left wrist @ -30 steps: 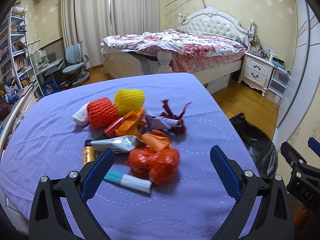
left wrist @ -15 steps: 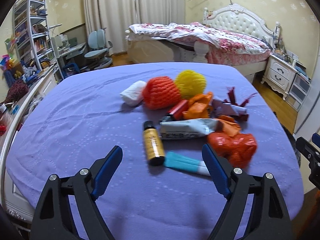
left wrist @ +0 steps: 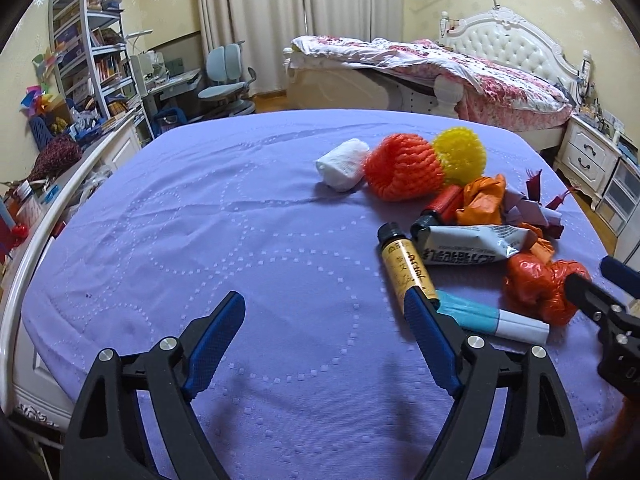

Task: Collect trash
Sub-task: 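Grasp the gold bottle with the left gripper while the right gripper grasps the red-orange plastic bag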

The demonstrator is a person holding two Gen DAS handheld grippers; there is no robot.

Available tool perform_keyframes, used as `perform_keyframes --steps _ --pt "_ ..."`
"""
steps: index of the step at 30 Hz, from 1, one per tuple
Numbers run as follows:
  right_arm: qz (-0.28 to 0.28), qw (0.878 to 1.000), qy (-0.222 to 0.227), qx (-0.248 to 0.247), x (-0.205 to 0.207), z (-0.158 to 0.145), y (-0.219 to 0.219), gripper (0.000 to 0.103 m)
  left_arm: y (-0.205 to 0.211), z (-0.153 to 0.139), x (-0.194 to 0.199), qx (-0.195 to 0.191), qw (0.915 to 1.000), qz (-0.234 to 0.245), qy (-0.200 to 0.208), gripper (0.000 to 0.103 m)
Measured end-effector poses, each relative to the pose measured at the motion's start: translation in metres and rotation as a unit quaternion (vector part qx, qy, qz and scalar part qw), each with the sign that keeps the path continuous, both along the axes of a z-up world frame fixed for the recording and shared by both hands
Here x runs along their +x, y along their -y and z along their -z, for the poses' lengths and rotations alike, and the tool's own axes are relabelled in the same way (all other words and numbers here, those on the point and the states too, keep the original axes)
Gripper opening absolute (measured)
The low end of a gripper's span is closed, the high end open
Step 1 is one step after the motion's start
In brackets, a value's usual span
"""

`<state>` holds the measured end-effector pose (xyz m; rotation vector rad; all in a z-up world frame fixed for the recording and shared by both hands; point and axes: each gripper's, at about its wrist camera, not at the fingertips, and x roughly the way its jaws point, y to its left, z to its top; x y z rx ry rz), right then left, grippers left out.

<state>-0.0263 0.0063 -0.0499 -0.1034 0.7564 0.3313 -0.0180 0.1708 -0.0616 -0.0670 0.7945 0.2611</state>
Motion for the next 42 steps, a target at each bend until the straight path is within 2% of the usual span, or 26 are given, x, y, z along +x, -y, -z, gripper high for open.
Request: perform_keyframes --steps 1,3,4,11,20,31,35,42 --pt "-0.006 1.0 -0.008 0.0 0.002 0.003 -0.003 0.06 0.0 0.001 0.001 -0.003 1.0 -0.001 -0.001 0.082" --pt "-0.016 0.999 -0.028 0.007 0.004 0.011 -0.006 0.047 0.0 0.001 0.001 -0.007 1.0 0.001 0.0 0.082" --pt "-0.019 0.999 -0.035 0.01 0.004 0.013 -0.007 0.044 0.0 0.002 0.002 -0.009 1.0 0.002 0.001 0.082" --pt "-0.015 1.0 -0.019 0.002 -0.003 0.011 -0.001 0.041 0.008 0.005 0.01 -0.023 0.9997 0.012 0.004 0.082" --pt "0.018 1.0 0.001 -0.008 -0.002 0.015 0.021 0.041 0.021 0.009 0.024 -0.018 0.9997 0.014 -0.003 0.081" --pt "0.031 0.999 -0.005 0.005 0.005 0.02 0.036 0.041 0.018 0.021 0.034 -0.057 0.997 0.043 -0.03 0.043" --pt "0.031 0.999 -0.006 0.006 0.004 0.02 0.037 0.042 0.016 0.02 0.032 -0.069 0.9961 0.049 -0.026 0.029" --pt "0.03 0.999 -0.005 0.007 0.004 0.02 0.037 0.041 0.015 0.017 0.025 -0.075 0.9957 0.051 -0.018 0.028"
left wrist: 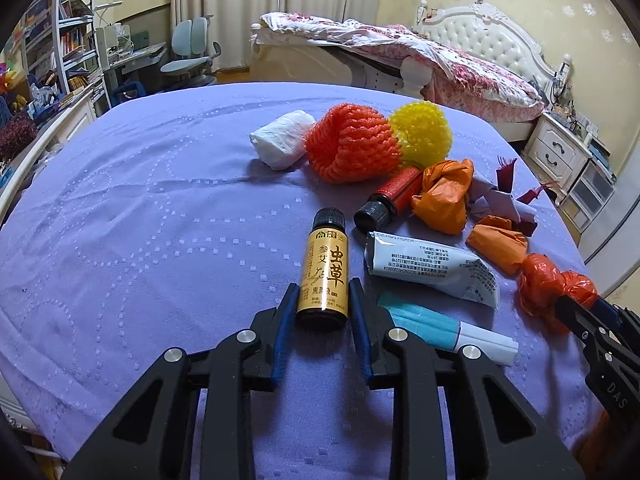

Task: Collect trash
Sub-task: 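Grasp the gold bottle with the left gripper while the right gripper grasps the red-orange plastic bag, then carry the gold bottle and red-orange bag over the black trash bin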

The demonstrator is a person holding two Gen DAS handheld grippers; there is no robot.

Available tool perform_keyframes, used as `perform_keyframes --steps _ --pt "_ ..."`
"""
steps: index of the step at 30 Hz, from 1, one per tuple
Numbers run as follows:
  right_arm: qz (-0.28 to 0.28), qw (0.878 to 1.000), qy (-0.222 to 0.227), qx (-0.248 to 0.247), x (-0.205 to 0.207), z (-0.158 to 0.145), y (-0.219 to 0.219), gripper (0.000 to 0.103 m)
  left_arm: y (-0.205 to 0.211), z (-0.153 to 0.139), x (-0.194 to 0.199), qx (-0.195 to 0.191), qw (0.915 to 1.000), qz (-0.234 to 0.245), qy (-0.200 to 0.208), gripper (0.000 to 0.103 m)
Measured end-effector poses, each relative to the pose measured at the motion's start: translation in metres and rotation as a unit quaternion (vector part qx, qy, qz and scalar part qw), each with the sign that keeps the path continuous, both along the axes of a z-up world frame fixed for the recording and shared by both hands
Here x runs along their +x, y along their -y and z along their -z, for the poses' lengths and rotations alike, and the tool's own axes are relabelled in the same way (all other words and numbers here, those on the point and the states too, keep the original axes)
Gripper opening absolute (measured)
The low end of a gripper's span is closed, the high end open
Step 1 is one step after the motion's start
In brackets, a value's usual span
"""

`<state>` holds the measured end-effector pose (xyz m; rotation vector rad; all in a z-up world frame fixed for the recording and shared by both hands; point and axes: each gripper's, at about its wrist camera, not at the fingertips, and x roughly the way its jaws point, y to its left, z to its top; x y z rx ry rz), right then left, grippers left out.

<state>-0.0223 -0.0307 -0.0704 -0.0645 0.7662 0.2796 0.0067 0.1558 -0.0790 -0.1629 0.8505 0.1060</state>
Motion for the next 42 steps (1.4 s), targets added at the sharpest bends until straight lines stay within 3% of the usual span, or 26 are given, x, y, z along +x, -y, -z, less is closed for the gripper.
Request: perform_keyframes --steps 9,15,16,19,22,25,29,42 --pt "0.005 1.0 0.003 0.003 -0.004 0.001 0.004 0.041 0.002 -0.016 -0.017 0.013 0.9996 -0.003 0.025 0.028" --pt "0.002 1.0 0.003 -0.002 -0.006 0.002 0.005 0.041 -0.002 -0.004 -0.009 -0.007 0.9998 -0.003 -0.016 0.028" --pt "0.002 1.0 0.003 -0.002 -0.008 0.004 0.005 0.041 -0.002 -0.005 -0.009 -0.005 0.9999 -0.004 -0.012 0.03" --pt "0.002 1.0 0.002 -0.002 -0.007 0.004 0.005 0.041 -0.003 -0.006 -0.004 -0.005 0.9998 -0.002 -0.017 0.049" --pt "0.002 1.0 0.002 -0.002 -0.007 0.004 0.004 0.041 -0.004 -0.005 0.001 -0.006 0.9998 -0.004 -0.018 0.05" --pt "0.002 1.0 0.002 -0.002 -0.007 0.004 0.005 0.041 -0.008 -0.004 0.004 -0.01 0.9998 -0.007 -0.014 0.05" --pt "0.001 1.0 0.002 -0.001 -0.008 0.004 0.005 0.041 -0.009 -0.003 0.001 -0.008 0.9999 -0.003 -0.007 0.028" --pt "0.007 1.0 0.021 0.015 -0.01 -0.01 0.012 0.041 0.011 -0.028 -0.021 0.0 0.9991 0.013 0.041 0.028"
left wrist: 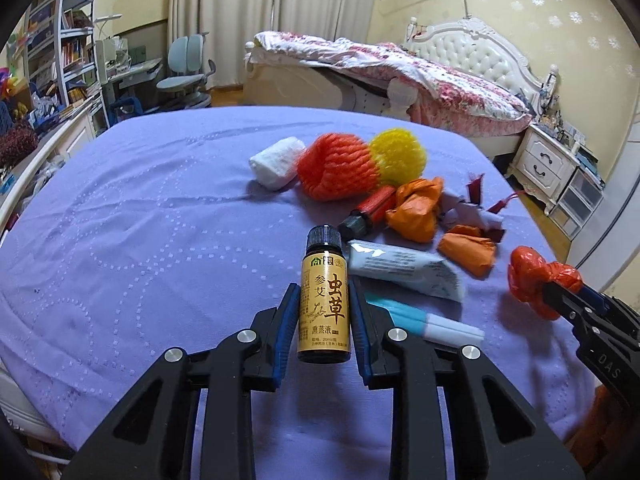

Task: Collect trash
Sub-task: 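Carry the gold bottle and red-orange bag over the black trash bin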

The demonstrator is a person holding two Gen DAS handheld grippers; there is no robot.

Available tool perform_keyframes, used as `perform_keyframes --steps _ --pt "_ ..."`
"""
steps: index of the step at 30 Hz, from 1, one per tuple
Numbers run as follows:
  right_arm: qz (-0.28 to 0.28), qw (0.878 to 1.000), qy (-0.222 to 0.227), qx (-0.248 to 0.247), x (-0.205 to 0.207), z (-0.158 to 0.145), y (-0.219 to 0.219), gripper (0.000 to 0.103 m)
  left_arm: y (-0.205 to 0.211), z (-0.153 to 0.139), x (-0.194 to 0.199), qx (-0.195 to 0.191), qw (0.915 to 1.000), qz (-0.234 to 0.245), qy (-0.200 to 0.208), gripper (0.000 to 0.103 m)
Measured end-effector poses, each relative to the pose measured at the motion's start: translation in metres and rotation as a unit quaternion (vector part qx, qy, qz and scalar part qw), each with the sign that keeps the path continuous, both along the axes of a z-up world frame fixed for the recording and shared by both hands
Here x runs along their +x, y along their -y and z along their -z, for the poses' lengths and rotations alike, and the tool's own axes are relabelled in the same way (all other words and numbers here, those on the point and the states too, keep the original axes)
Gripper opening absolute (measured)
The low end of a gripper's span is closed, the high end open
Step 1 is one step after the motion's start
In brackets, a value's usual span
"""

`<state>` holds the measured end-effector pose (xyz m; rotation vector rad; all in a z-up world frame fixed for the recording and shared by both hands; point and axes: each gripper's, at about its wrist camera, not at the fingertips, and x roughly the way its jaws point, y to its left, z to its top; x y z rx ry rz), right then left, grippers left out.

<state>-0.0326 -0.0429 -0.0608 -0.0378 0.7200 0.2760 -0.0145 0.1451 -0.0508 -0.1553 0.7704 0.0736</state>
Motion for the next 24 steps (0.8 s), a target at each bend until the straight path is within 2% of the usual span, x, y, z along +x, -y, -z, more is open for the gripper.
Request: perform_keyframes --steps 7,13,24 --pt "0.029 0.999 0.03 -0.002 -0.008 -0.016 0.024 0.041 0.047 -0.023 0.0 0.0 0.9978 0.055 0.038 0.028" --pt "0.095 0.994 0.045 -0.014 -0.005 -0.021 0.07 0.041 0.104 -0.034 0.021 -0.002 0.9915 0.118 0.054 0.028" --pt "0.192 0.981 0.024 -0.022 0.018 0.0 0.157 0.041 0.205 -0.026 0.061 -0.002 0.9778 0.204 0.048 0.028"
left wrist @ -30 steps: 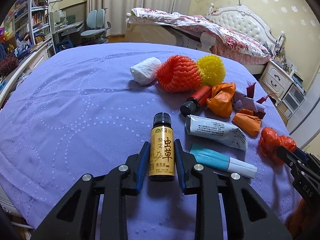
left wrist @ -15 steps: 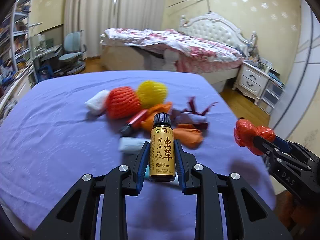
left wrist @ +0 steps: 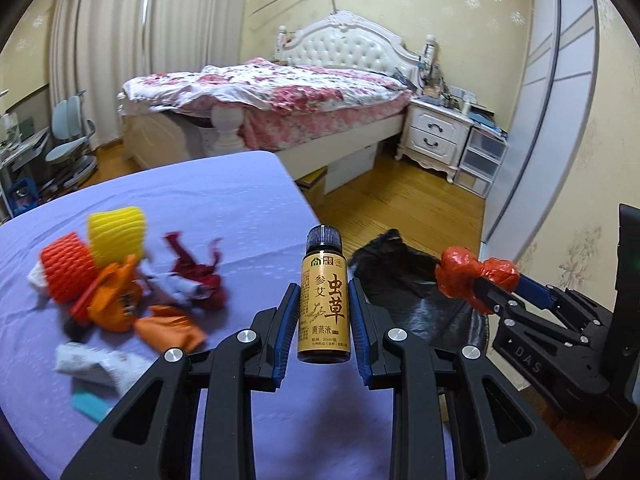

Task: Collect trash
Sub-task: 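Carry the gold bottle and red-orange bag over the black trash bin, then open both grippers to drop the bottle and bag into the bin, then grasp the teal-capped white tube with the left gripper while the right gripper returns to the table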

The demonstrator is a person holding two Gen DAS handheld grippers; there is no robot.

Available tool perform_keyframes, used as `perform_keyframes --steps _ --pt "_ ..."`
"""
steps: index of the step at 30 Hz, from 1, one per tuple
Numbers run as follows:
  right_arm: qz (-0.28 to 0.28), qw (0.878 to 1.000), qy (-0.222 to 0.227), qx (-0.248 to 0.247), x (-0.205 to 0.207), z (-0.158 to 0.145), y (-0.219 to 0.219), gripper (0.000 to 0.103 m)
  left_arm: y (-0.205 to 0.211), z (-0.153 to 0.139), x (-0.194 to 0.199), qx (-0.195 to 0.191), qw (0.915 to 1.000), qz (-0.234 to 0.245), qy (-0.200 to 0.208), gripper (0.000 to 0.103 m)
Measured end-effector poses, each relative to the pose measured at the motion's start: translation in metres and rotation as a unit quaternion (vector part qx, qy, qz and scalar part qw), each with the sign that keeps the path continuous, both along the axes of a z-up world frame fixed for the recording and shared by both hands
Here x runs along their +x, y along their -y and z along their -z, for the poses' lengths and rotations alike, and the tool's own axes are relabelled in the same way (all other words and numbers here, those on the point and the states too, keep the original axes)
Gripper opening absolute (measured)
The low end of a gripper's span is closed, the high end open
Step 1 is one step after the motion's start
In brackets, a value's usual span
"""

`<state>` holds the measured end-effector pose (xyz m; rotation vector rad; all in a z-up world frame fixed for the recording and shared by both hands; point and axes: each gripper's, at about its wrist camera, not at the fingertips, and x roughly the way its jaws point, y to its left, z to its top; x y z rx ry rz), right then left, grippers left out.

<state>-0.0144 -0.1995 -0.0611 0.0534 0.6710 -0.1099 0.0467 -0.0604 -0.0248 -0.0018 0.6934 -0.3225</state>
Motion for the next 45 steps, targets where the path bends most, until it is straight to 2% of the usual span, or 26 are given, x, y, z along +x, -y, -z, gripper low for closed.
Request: perform_keyframes --steps 11,13,14,19,25,29,45 --pt "0.03 0.999 -0.016 0.014 0.019 0.017 0.047 0.044 0.065 0.023 0.03 0.033 0.9984 0.041 -0.023 0.03" --pt "0.039 0.999 -0.019 0.014 0.023 0.019 0.055 0.053 0.07 0.028 0.029 0.046 0.9979 0.038 -0.024 0.047" --pt "0.044 0.999 -0.019 0.015 0.024 0.021 0.058 0.056 0.071 0.03 0.029 0.051 0.9978 0.035 -0.024 0.061" --pt "0.058 0.998 -0.024 0.023 0.025 0.024 0.067 0.057 0.074 0.03 0.03 0.054 0.9978 0.029 -0.027 0.072" --pt "0.061 0.998 -0.02 0.024 0.02 0.02 0.067 0.058 0.064 0.028 0.023 0.052 0.9979 0.013 -0.036 0.073" --pt "0.055 0.998 -0.017 0.027 0.016 0.015 0.059 0.062 0.05 0.024 0.015 0.053 0.9979 -0.002 -0.037 0.073" --pt "-0.028 0.999 -0.022 0.034 -0.004 0.004 -0.017 0.063 -0.05 0.021 -0.026 0.07 0.9906 -0.105 -0.053 0.073"
